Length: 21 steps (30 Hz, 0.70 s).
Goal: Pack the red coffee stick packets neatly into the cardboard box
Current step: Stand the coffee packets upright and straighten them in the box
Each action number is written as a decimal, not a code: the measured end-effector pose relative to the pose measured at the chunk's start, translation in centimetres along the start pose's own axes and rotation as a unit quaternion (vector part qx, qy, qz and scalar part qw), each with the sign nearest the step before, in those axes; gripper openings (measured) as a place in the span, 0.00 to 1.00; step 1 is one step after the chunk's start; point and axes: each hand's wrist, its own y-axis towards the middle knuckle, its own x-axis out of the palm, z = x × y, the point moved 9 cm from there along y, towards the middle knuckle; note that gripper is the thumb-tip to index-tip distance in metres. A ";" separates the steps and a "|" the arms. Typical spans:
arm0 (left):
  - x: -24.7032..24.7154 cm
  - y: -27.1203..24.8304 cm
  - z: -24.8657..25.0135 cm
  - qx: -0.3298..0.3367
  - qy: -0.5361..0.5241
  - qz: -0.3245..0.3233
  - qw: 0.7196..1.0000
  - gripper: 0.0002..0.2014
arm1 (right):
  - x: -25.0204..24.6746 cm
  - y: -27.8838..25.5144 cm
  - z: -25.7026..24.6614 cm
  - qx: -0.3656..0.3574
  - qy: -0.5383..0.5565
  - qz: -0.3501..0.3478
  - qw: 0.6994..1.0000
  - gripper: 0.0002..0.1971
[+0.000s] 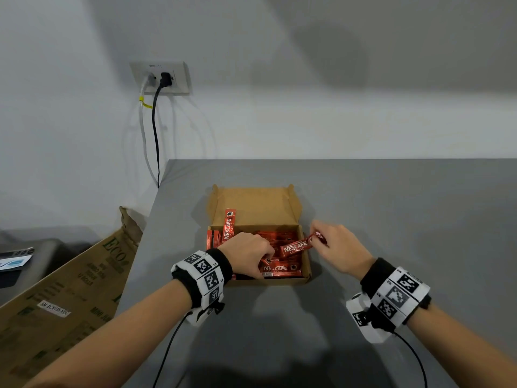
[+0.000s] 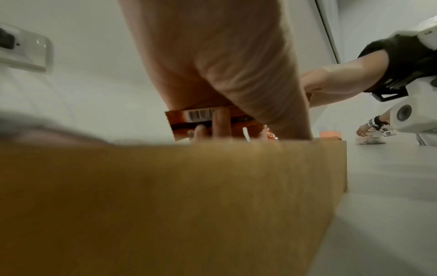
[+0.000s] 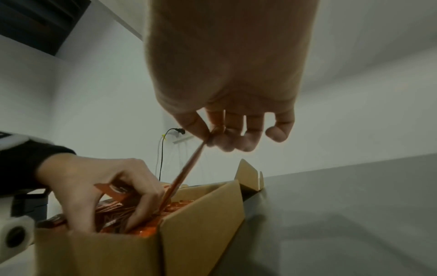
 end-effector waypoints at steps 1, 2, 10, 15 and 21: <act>0.0 0.1 0.1 0.002 0.000 0.002 1.000 0.14 | 0.2 -0.1 0.1 0.001 0.014 -0.002 1.000 0.06; 0.0 0.1 0.1 0.002 -0.002 0.004 1.000 0.15 | 0.5 -0.2 0.1 0.001 0.027 -0.007 1.000 0.06; 0.2 0.1 -0.5 -0.019 -0.034 0.018 0.999 0.16 | 0.5 -0.3 0.7 -0.007 0.064 -0.022 0.998 0.07; 0.2 -0.1 -0.7 -0.024 -0.061 0.028 0.997 0.13 | -1.0 -0.4 -0.1 -0.043 0.169 0.085 0.981 0.13; 0.1 -0.3 -0.8 -0.027 -0.068 0.032 0.997 0.14 | 0.4 -0.1 -2.6 -0.068 0.234 0.040 0.969 0.14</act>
